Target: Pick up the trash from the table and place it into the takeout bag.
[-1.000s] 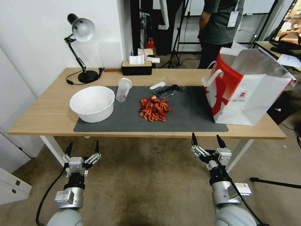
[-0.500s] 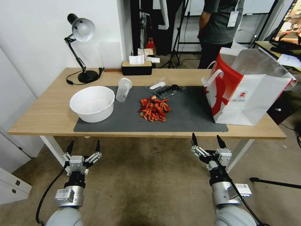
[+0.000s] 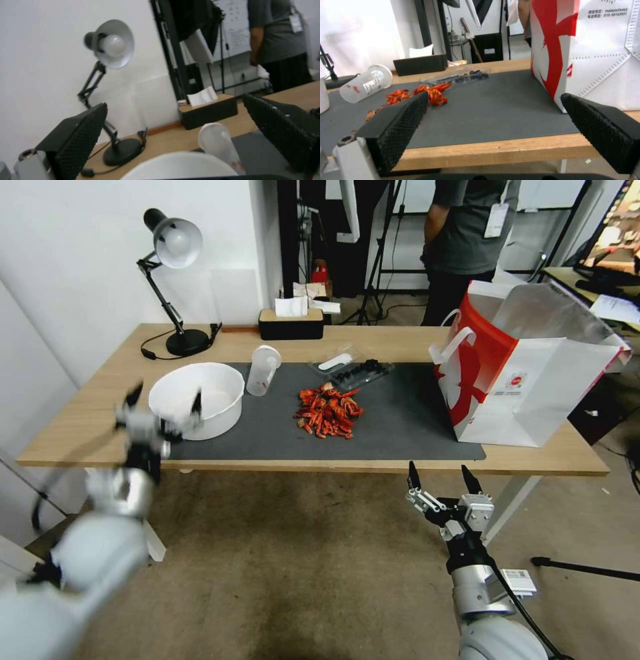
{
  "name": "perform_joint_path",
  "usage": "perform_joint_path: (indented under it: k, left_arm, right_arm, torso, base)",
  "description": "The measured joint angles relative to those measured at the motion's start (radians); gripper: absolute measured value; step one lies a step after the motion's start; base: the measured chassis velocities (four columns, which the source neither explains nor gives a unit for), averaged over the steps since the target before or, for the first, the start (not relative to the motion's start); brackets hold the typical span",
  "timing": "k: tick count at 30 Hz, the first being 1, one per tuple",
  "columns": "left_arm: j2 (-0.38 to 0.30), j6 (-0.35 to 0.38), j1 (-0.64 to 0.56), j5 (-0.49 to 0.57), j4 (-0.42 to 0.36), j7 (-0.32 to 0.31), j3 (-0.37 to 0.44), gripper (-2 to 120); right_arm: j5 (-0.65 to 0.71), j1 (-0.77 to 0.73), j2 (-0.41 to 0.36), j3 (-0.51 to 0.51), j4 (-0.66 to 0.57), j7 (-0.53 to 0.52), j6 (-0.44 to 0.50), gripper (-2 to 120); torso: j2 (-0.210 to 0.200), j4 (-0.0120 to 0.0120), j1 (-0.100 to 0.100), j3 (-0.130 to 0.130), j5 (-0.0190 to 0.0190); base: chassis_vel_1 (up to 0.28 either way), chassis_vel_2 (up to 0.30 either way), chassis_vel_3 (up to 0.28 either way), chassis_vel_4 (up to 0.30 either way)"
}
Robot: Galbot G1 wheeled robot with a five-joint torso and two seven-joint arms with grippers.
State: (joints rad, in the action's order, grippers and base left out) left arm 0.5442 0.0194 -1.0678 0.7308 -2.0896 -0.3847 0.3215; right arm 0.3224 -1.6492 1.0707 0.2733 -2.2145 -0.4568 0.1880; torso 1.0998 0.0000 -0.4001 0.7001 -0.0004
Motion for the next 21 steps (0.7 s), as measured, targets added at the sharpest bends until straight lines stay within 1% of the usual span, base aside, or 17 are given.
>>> perform_joint_path:
  k: [1,2,3,4,5,6,7,8,9,11,12,14,15,17,18,20,21]
  left_arm:
    - [-0.033,0.041,0.083,0.063,0.014,0.013,-0.036,100]
    - [-0.063,0.082,0.185,0.129,0.035,0.023,-0.096,100]
    - [-0.063,0.082,0.185,0.129,0.035,0.023,-0.096,100]
    - [-0.083,0.118,0.290,0.180,0.061,0.032,-0.168,100]
    - [-0.093,0.176,0.411,0.236,0.088,0.041,-0.262,100]
    - [-0.093,0.176,0.411,0.236,0.088,0.041,-0.262,100]
    - [-0.094,0.220,0.513,0.287,0.109,0.039,-0.350,100]
    - [-0.094,0.220,0.513,0.287,0.109,0.039,-0.350,100]
    - [-0.080,0.281,0.631,0.342,0.138,0.025,-0.450,100]
    - [-0.031,0.368,0.794,0.430,0.197,0.015,-0.574,100]
    - [-0.031,0.368,0.794,0.430,0.197,0.015,-0.574,100]
    - [0.023,0.424,0.913,0.484,0.275,0.012,-0.677,100]
    - [0.023,0.424,0.913,0.484,0.275,0.012,-0.677,100]
    - [0.082,0.460,1.030,0.502,0.384,0.015,-0.781,100]
    - [0.082,0.460,1.030,0.502,0.384,0.015,-0.781,100]
    - [0.129,0.510,1.091,0.518,0.463,0.021,-0.834,100]
    - [0.153,0.536,1.120,0.528,0.501,0.025,-0.860,100]
  right_arm:
    - [0.000,-0.002,0.000,0.001,-0.001,0.000,0.000,100]
    - [-0.002,-0.005,0.002,0.001,-0.001,0.000,-0.001,100]
    - [-0.002,-0.005,0.002,0.001,-0.001,0.000,-0.001,100]
    - [-0.005,-0.007,0.004,0.001,-0.001,0.000,-0.001,100]
    - [-0.010,-0.009,0.007,0.001,-0.001,-0.001,-0.002,100]
    - [-0.010,-0.009,0.007,0.001,-0.001,-0.001,-0.002,100]
    - [-0.013,-0.011,0.008,0.000,-0.001,-0.001,-0.003,100]
    - [-0.013,-0.011,0.008,0.000,-0.001,-0.001,-0.003,100]
    - [-0.016,-0.012,0.008,-0.001,-0.001,-0.001,-0.004,100]
    - [-0.020,-0.013,0.009,-0.002,-0.001,-0.002,-0.007,100]
    - [-0.020,-0.013,0.009,-0.002,-0.001,-0.002,-0.007,100]
    - [-0.022,-0.018,0.011,-0.001,-0.003,-0.002,-0.009,100]
    - [-0.022,-0.018,0.011,-0.001,-0.003,-0.002,-0.009,100]
    - [-0.024,-0.028,0.011,0.007,-0.010,-0.003,-0.010,100]
    - [-0.024,-0.028,0.011,0.007,-0.010,-0.003,-0.010,100]
    - [-0.024,-0.037,0.011,0.015,-0.014,-0.003,-0.009,100]
    - [-0.024,-0.042,0.011,0.018,-0.016,-0.003,-0.007,100]
  torso:
    - [0.000,-0.0001,0.000,0.000,0.0003]
    - [0.000,0.0000,0.000,0.000,0.0010]
    - [0.000,0.0000,0.000,0.000,0.0010]
    - [0.000,0.0002,0.000,0.000,0.0003]
    - [0.000,0.0000,0.000,0.000,0.0002]
    - [0.000,0.0000,0.000,0.000,0.0002]
    - [0.000,0.0003,0.000,0.000,0.0006]
    - [0.000,0.0003,0.000,0.000,0.0006]
    - [0.000,0.0002,0.000,0.000,-0.0001]
    - [0.000,-0.0001,0.000,0.000,0.0008]
    - [0.000,-0.0001,0.000,0.000,0.0008]
    - [0.000,-0.0001,0.000,0.000,0.0000]
    - [0.000,-0.0001,0.000,0.000,0.0000]
    - [0.000,-0.0001,0.000,0.000,0.0009]
    - [0.000,-0.0001,0.000,0.000,0.0009]
    - [0.000,0.0000,0.000,0.000,0.0000]
    - [0.000,0.0002,0.000,0.000,0.0006]
  base:
    - [0.000,0.000,0.000,0.000]
    - [0.000,0.000,0.000,0.000]
    - [0.000,0.000,0.000,0.000]
    - [0.000,0.000,0.000,0.000]
    - [0.000,0.000,0.000,0.000]
    - [0.000,0.000,0.000,0.000]
    - [0.000,0.000,0.000,0.000]
    - [0.000,0.000,0.000,0.000]
    - [0.000,0.000,0.000,0.000]
    - [0.000,0.000,0.000,0.000]
    - [0.000,0.000,0.000,0.000]
    - [0.000,0.000,0.000,0.000]
    - [0.000,0.000,0.000,0.000]
    - [0.000,0.000,0.000,0.000]
    - [0.000,0.000,0.000,0.000]
    - [0.000,0.000,0.000,0.000]
    - [0.000,0.000,0.000,0.000]
